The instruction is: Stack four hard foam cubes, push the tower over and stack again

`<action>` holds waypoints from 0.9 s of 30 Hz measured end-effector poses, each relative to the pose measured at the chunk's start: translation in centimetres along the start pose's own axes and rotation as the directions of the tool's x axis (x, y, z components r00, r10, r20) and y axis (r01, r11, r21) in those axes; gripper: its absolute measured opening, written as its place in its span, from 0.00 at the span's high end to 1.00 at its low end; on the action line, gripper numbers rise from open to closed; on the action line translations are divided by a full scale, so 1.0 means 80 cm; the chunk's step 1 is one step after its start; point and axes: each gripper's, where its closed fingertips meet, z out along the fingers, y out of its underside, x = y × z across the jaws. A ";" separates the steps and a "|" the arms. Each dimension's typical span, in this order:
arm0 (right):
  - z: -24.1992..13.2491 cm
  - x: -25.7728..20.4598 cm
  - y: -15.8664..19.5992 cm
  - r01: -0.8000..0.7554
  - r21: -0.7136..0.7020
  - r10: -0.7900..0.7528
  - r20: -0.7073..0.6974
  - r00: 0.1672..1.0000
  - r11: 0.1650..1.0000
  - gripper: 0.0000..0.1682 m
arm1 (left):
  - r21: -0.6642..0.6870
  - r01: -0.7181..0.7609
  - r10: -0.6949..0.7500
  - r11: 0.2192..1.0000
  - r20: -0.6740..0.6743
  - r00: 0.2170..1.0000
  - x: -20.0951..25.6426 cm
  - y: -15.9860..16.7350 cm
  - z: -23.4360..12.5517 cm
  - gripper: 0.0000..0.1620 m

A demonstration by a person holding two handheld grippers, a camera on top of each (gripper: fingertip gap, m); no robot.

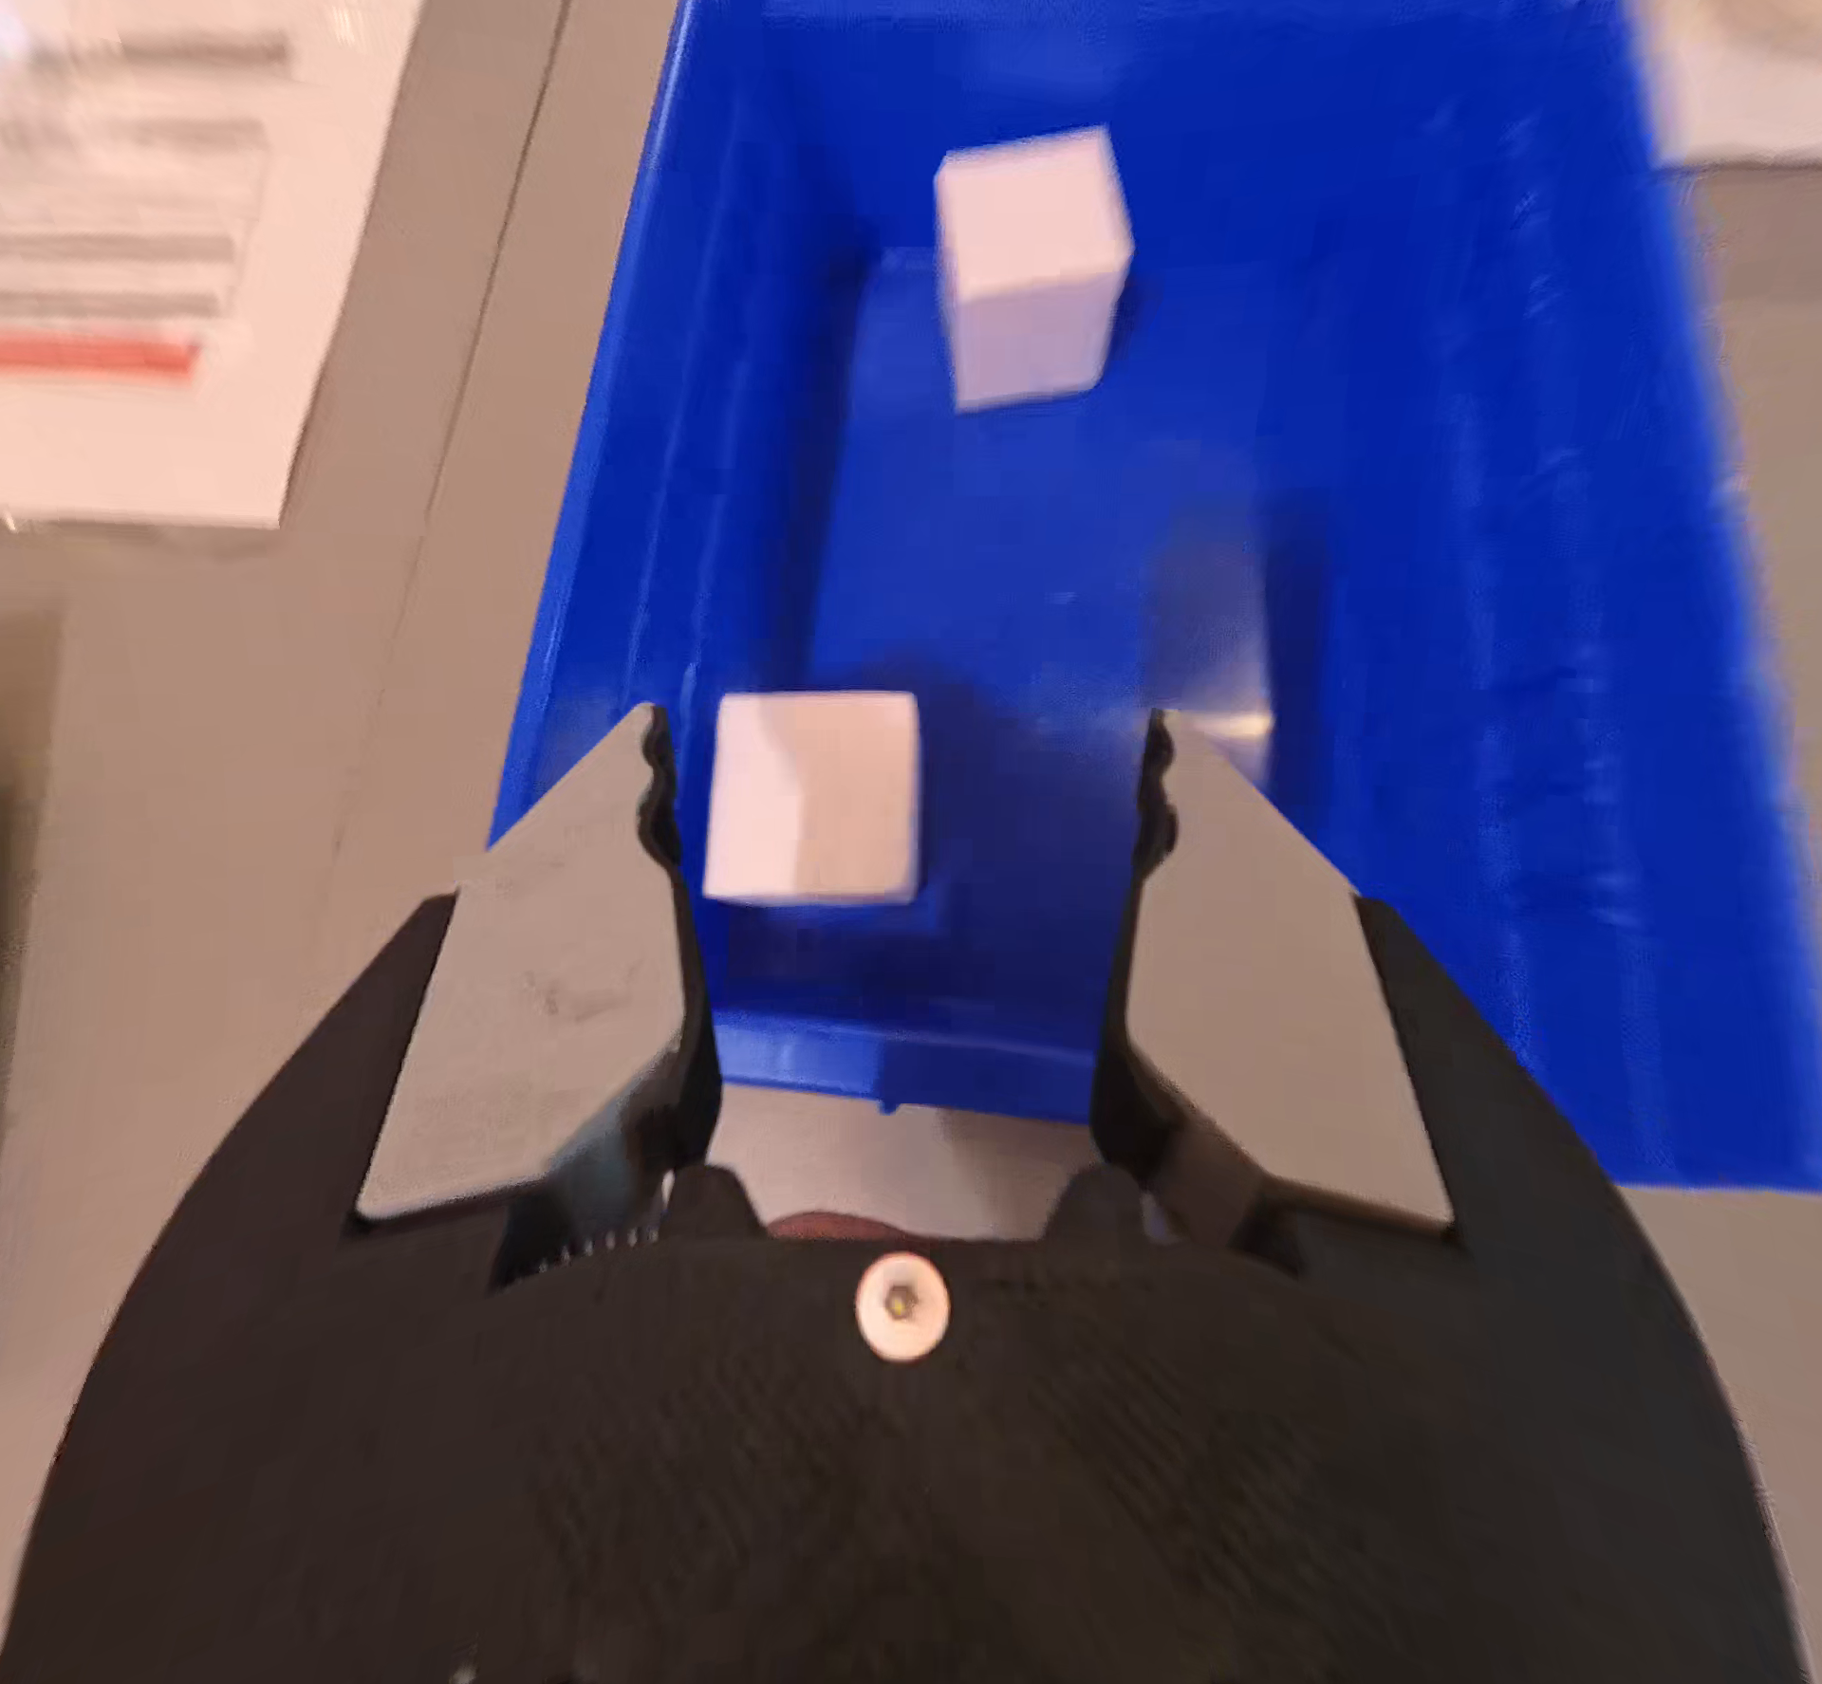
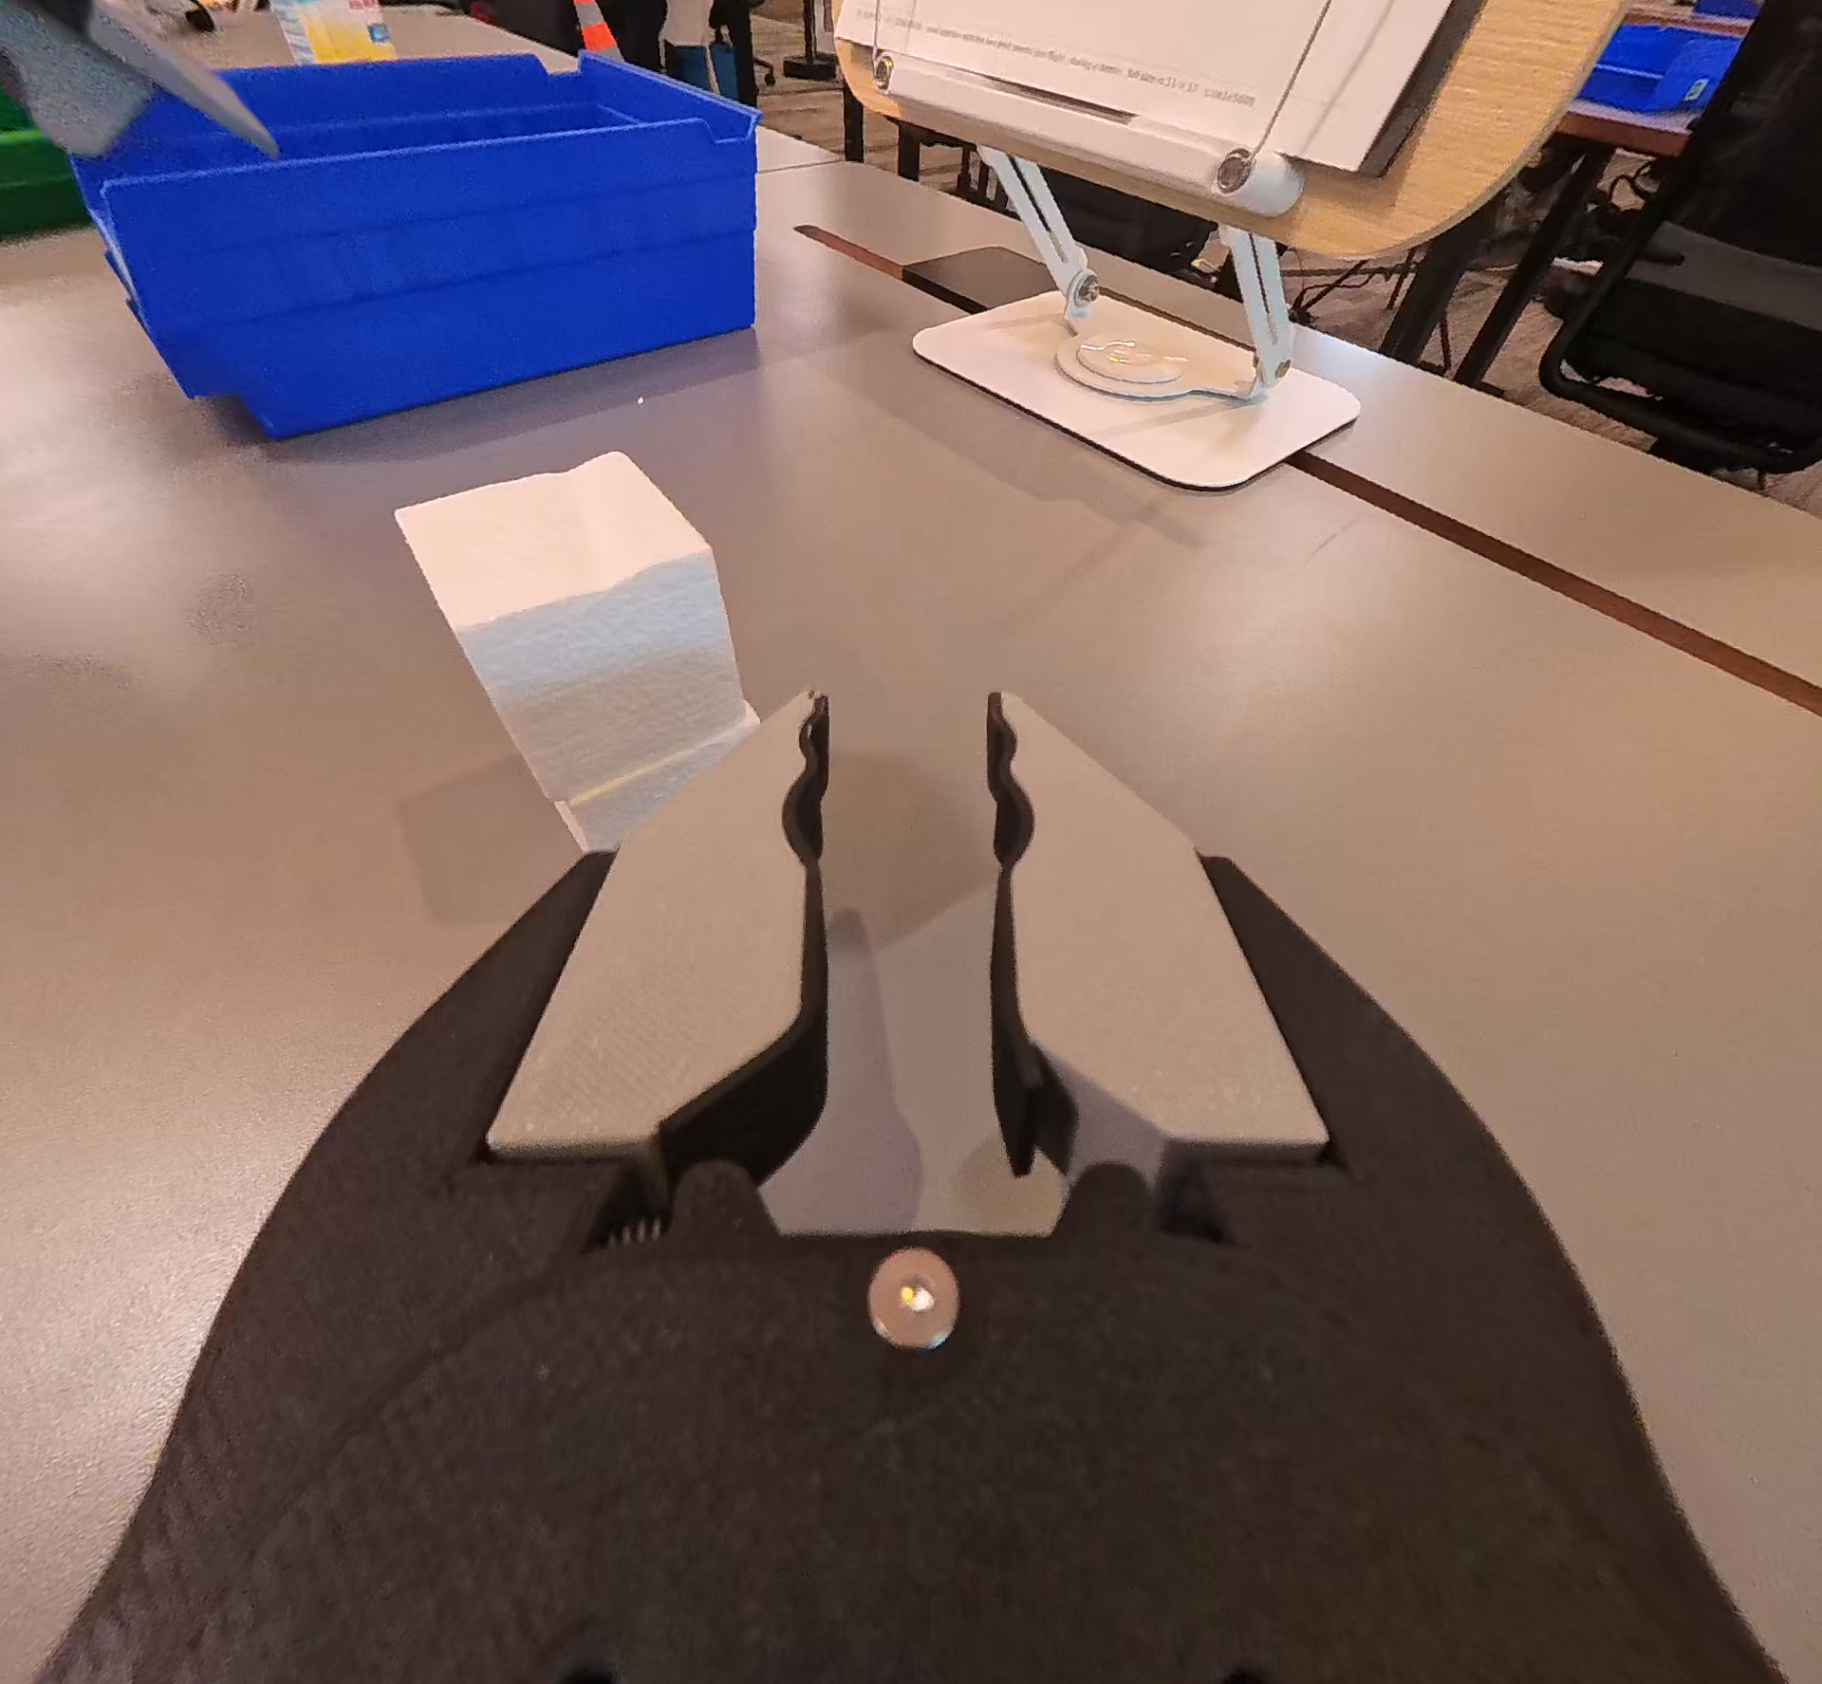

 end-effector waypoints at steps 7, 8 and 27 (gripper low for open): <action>-0.002 0.002 0.000 -0.018 0.005 0.018 0.000 1.000 1.000 0.83 | -0.169 -0.009 0.016 0.986 0.036 0.999 -0.023 0.052 0.041 0.59; -0.003 0.002 0.000 -0.021 0.008 0.021 0.001 1.000 1.000 0.83 | -0.174 -0.010 0.017 0.985 0.041 0.999 -0.025 0.051 0.042 0.60; -0.009 -0.004 -0.011 -0.006 0.034 0.006 0.010 1.000 0.999 0.83 | -0.264 -0.237 0.246 0.935 -0.002 0.969 0.026 0.051 0.051 0.50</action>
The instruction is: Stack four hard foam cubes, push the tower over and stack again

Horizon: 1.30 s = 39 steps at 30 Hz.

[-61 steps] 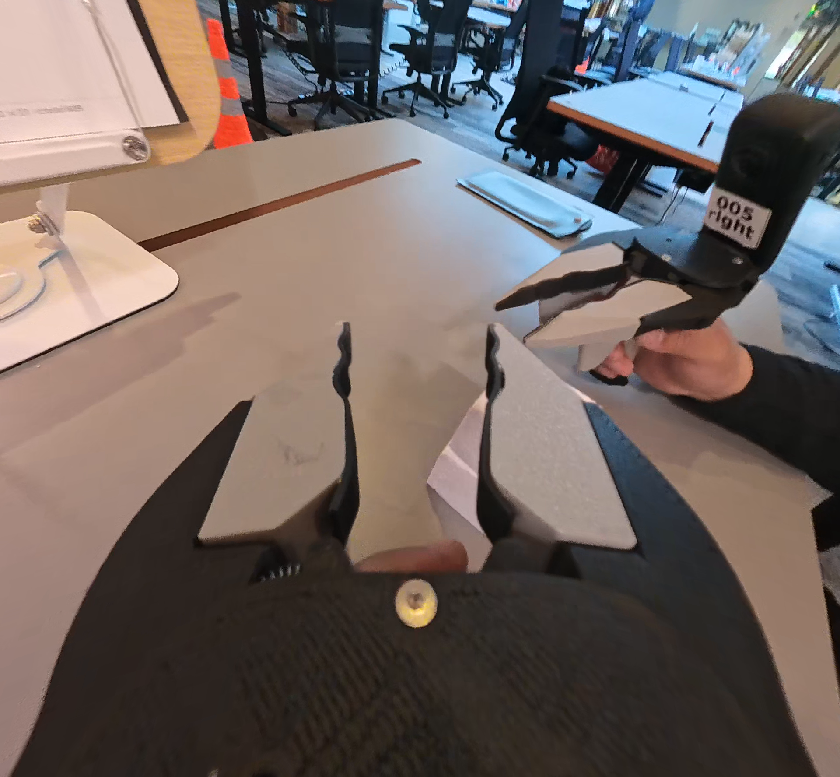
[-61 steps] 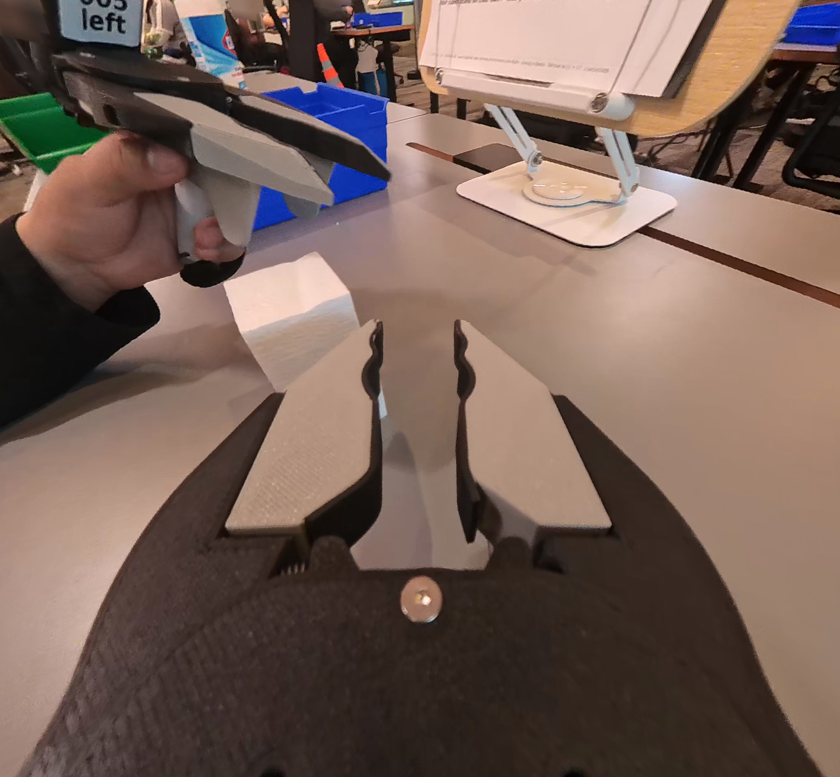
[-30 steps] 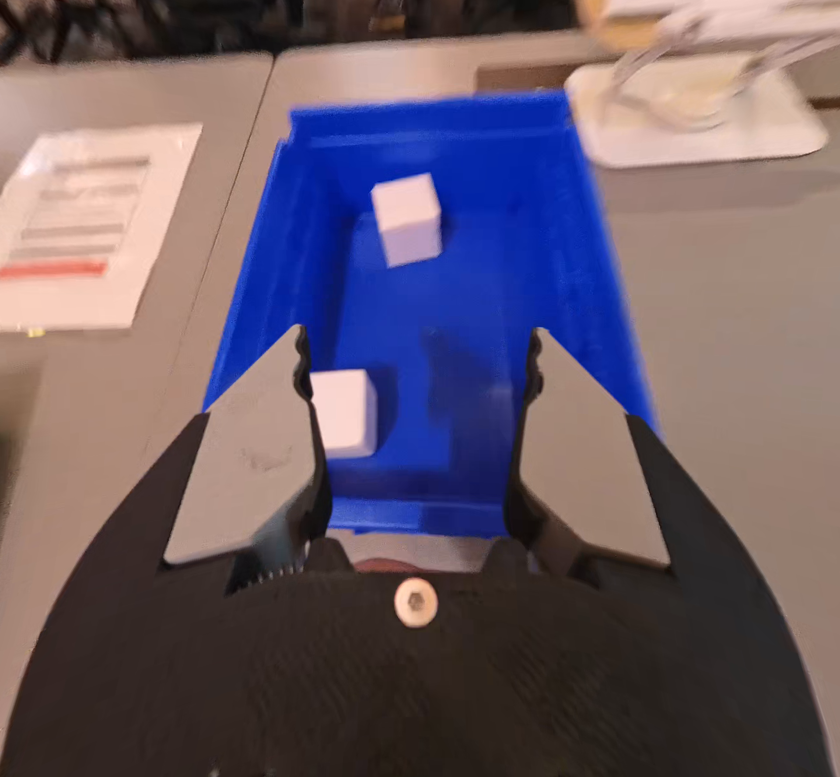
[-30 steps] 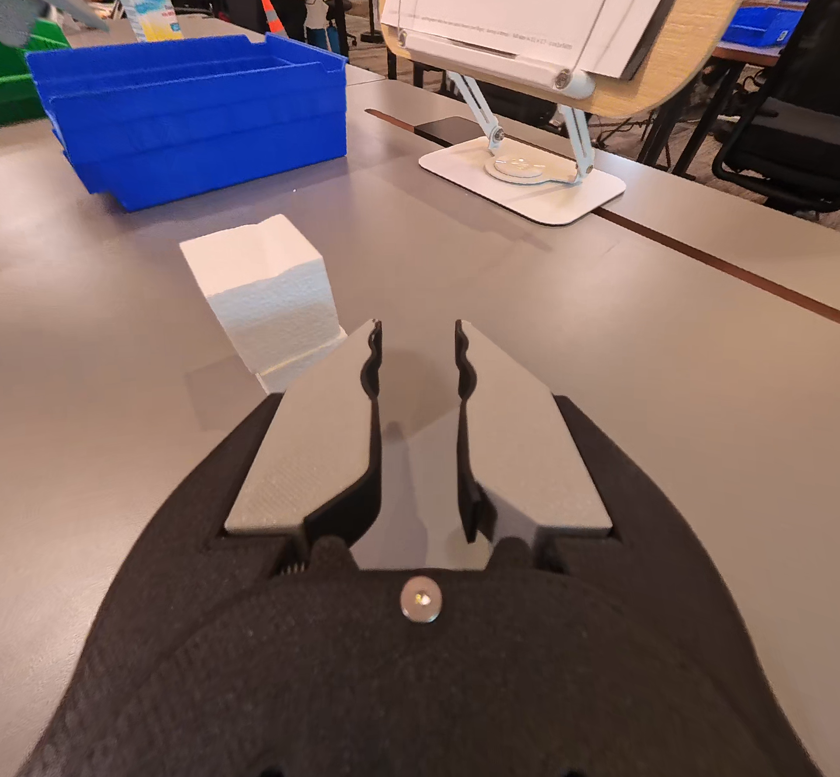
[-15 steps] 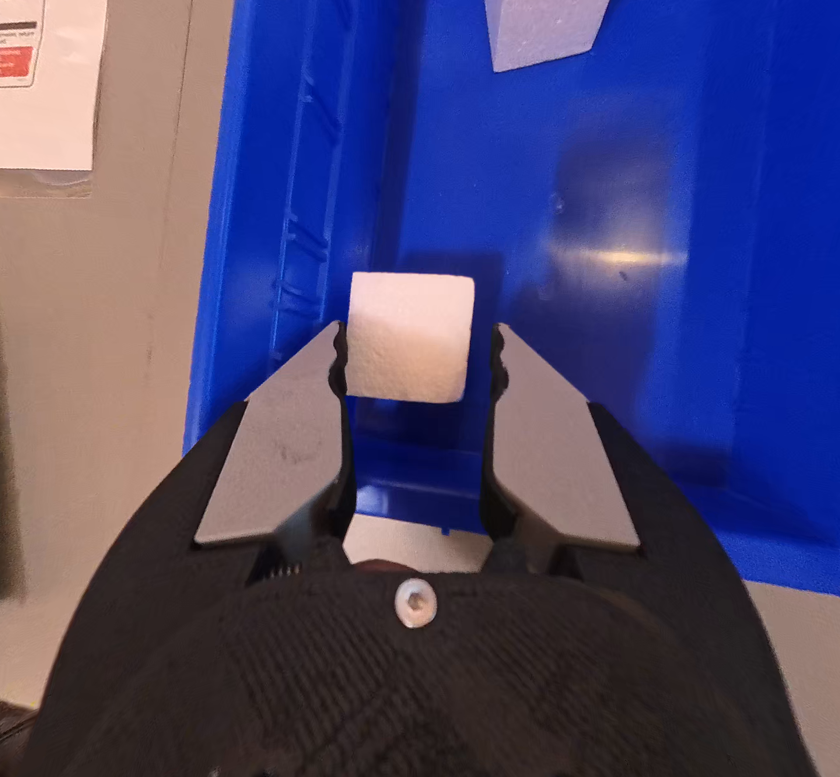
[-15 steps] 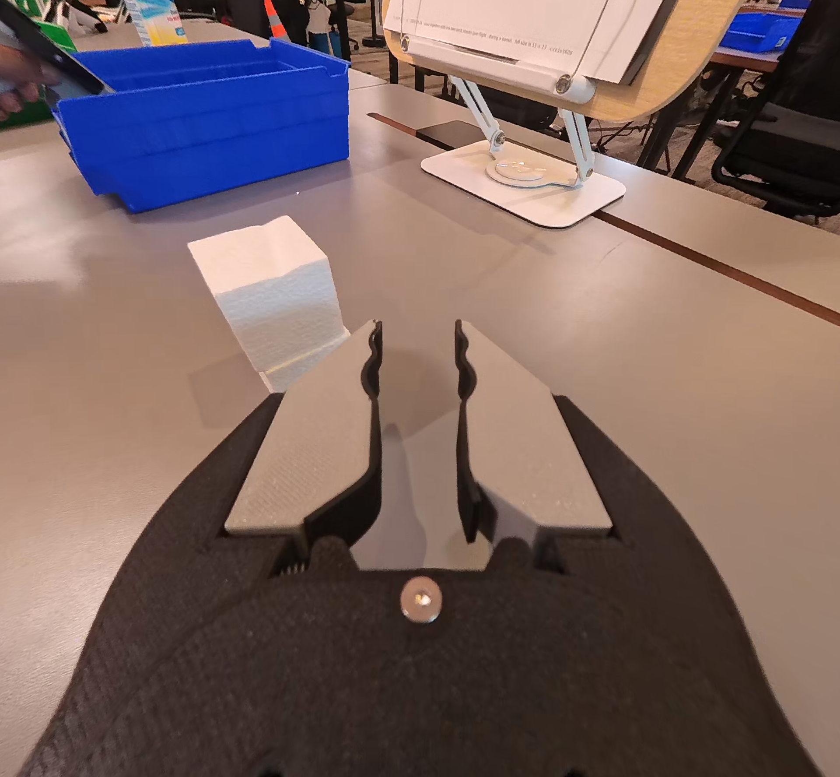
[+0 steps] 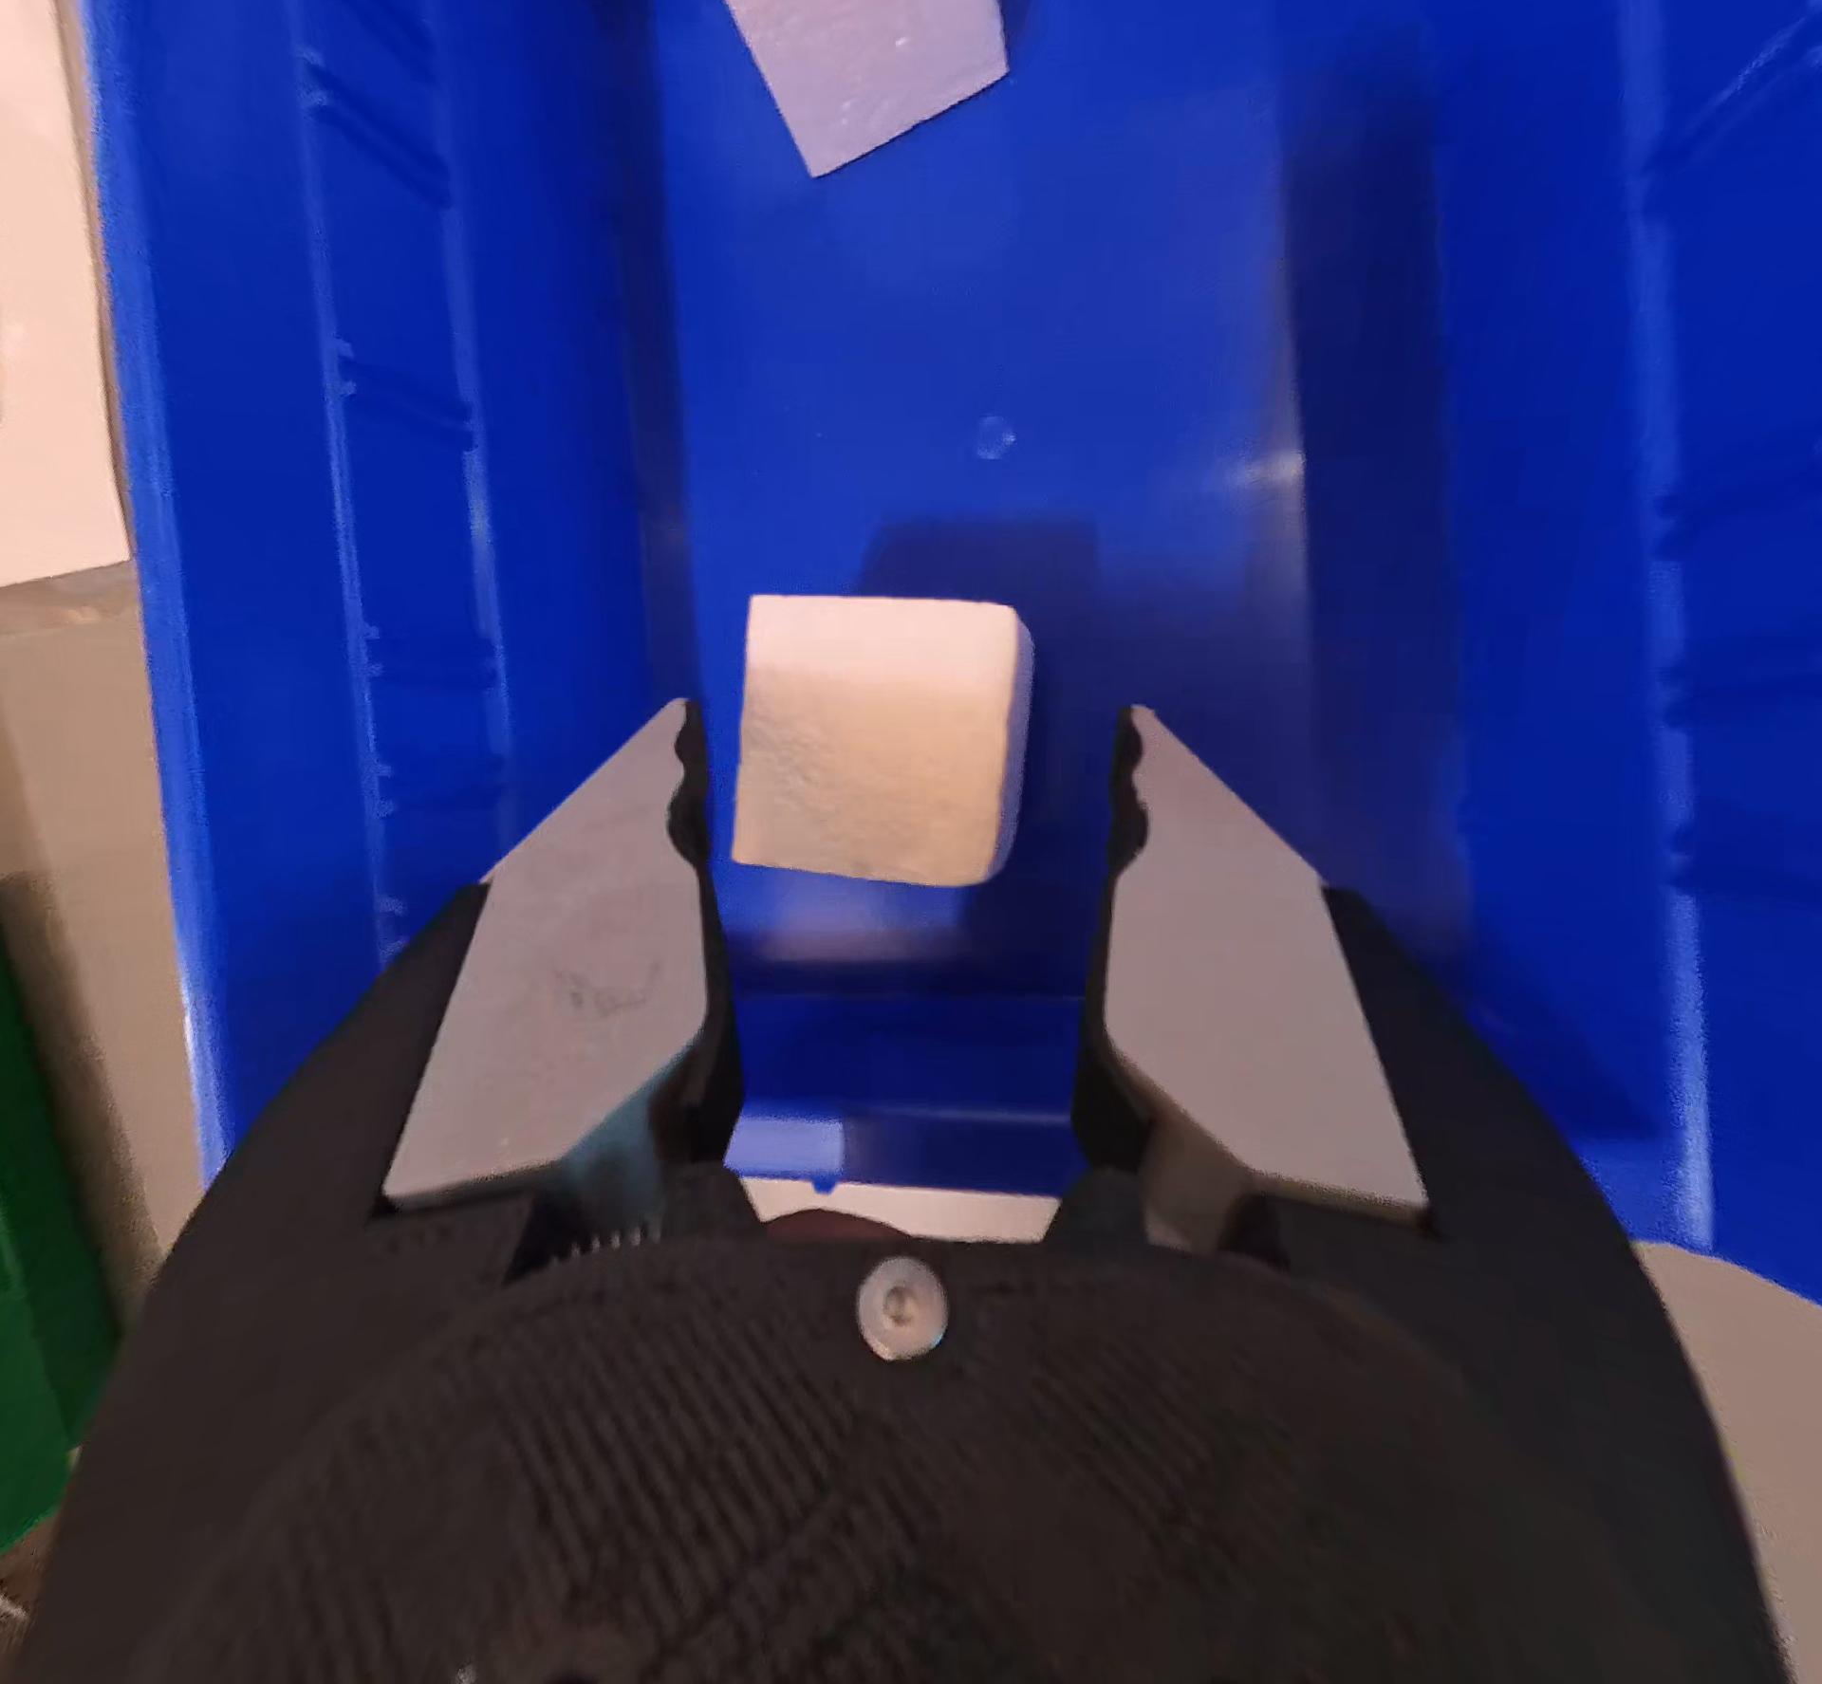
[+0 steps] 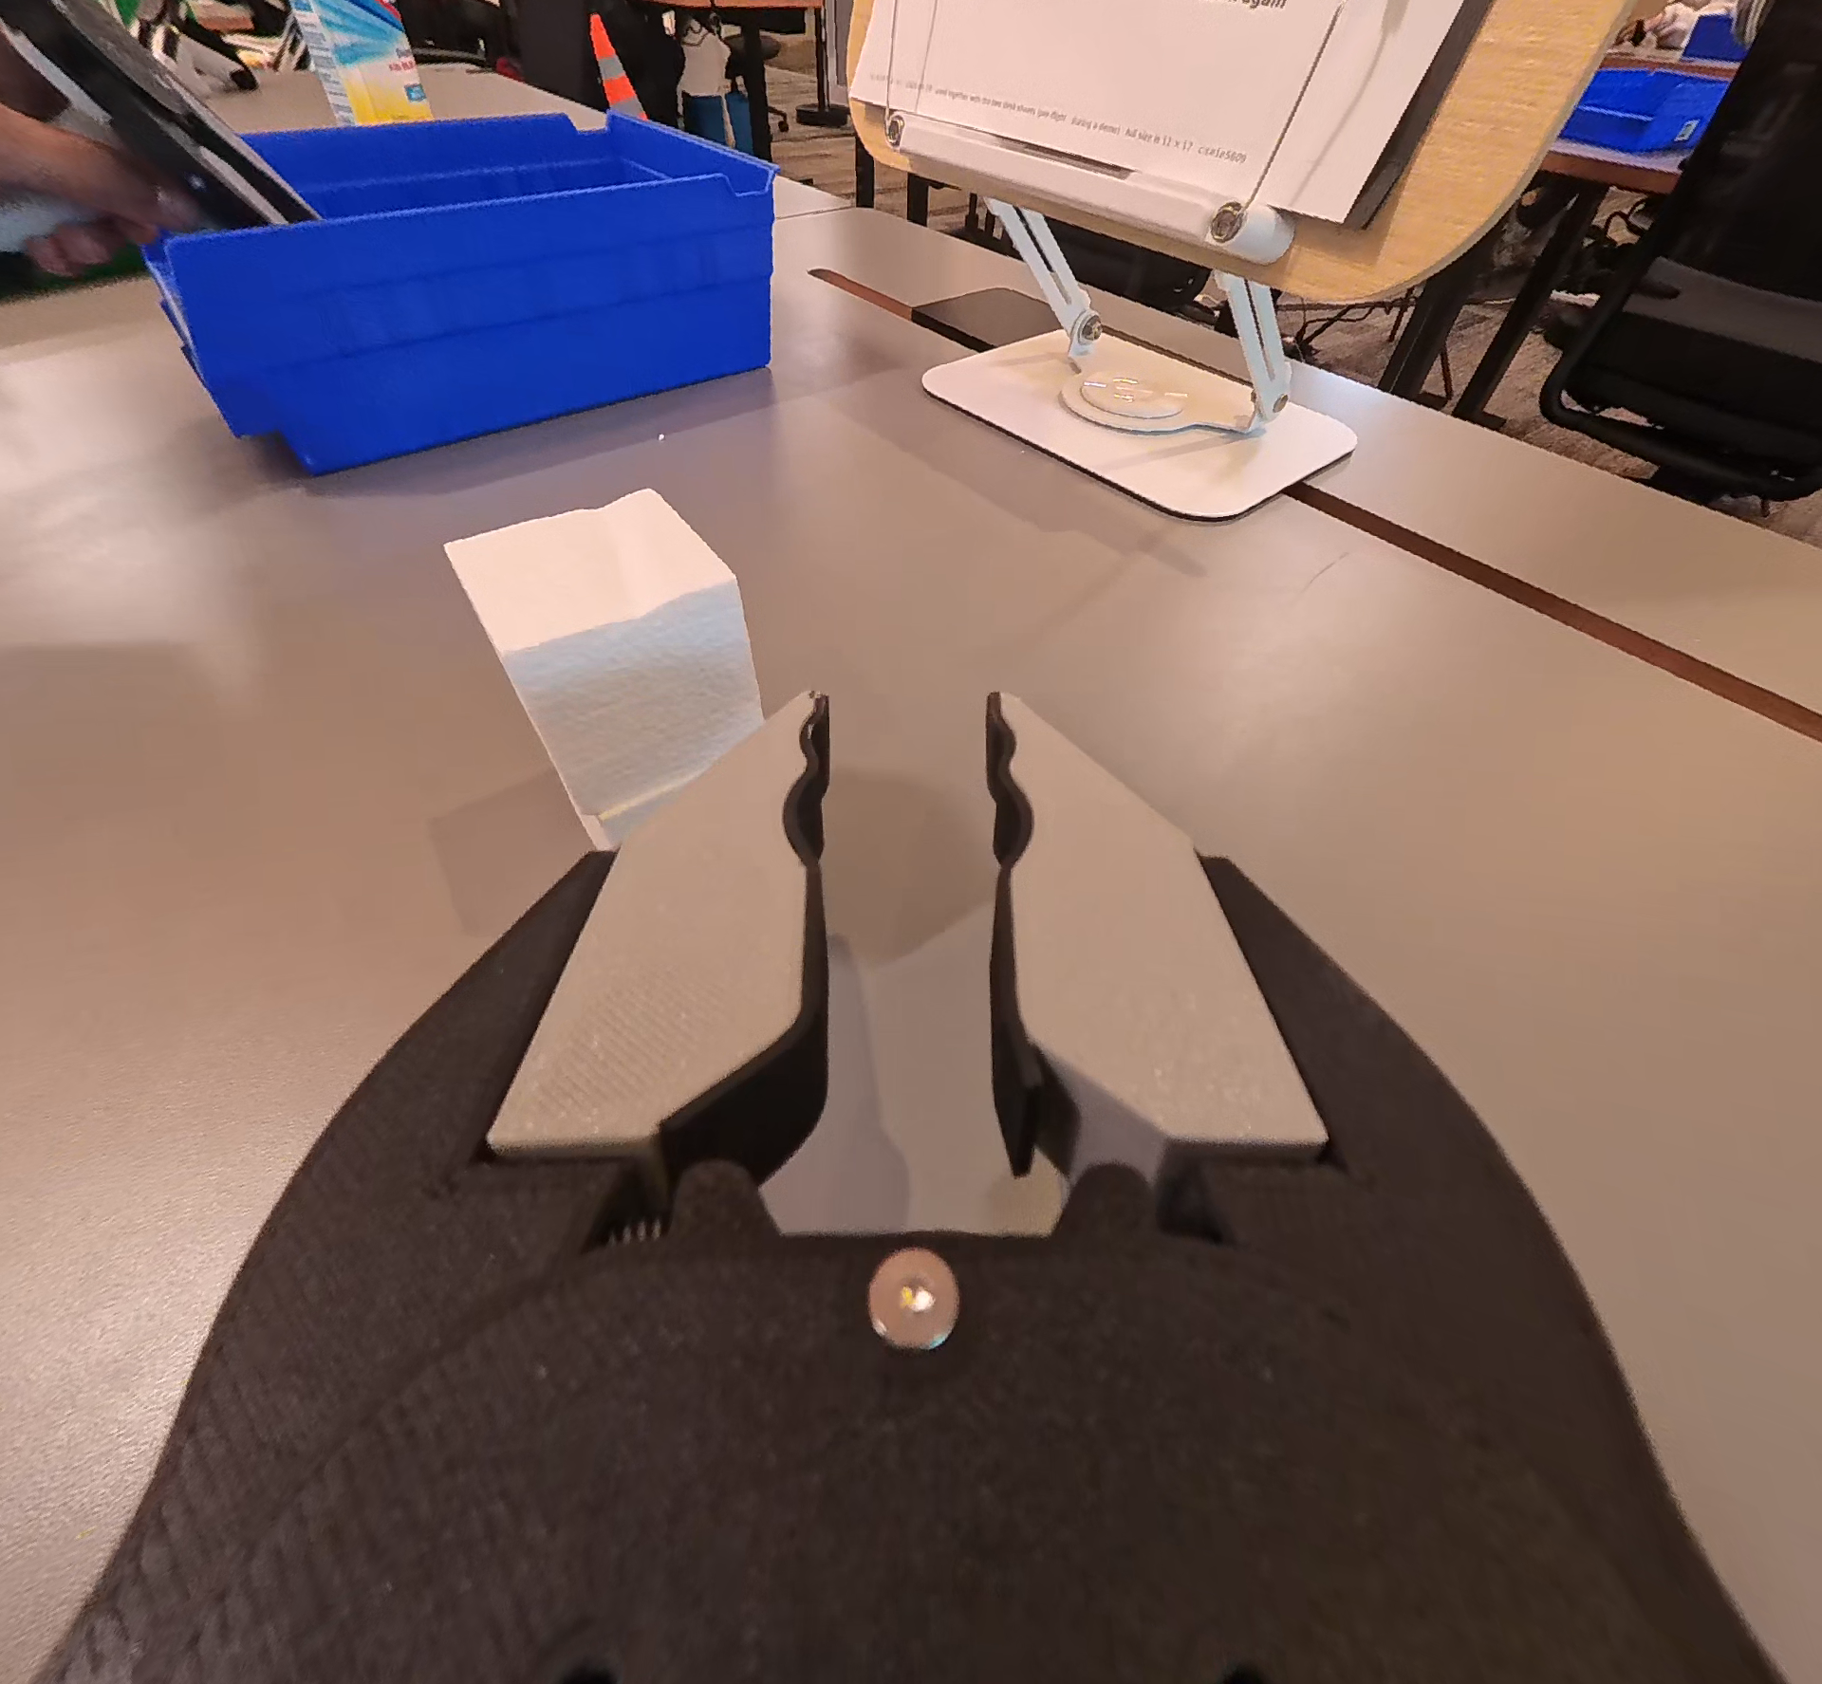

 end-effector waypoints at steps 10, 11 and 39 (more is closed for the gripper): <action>0.002 -0.003 0.001 0.008 -0.008 -0.008 0.005 1.000 1.000 0.83 | -0.035 0.151 -0.153 0.988 -0.078 0.985 -0.016 0.017 0.019 0.50; 0.002 -0.002 0.001 0.010 -0.007 -0.010 0.003 1.000 1.000 0.83 | -0.047 0.154 -0.158 0.987 -0.116 0.981 -0.009 0.019 0.023 0.56; -0.009 0.019 -0.007 -0.139 0.076 0.136 0.045 0.990 0.987 0.82 | 0.892 0.313 0.800 0.328 -0.438 0.411 0.428 -0.155 -0.308 0.61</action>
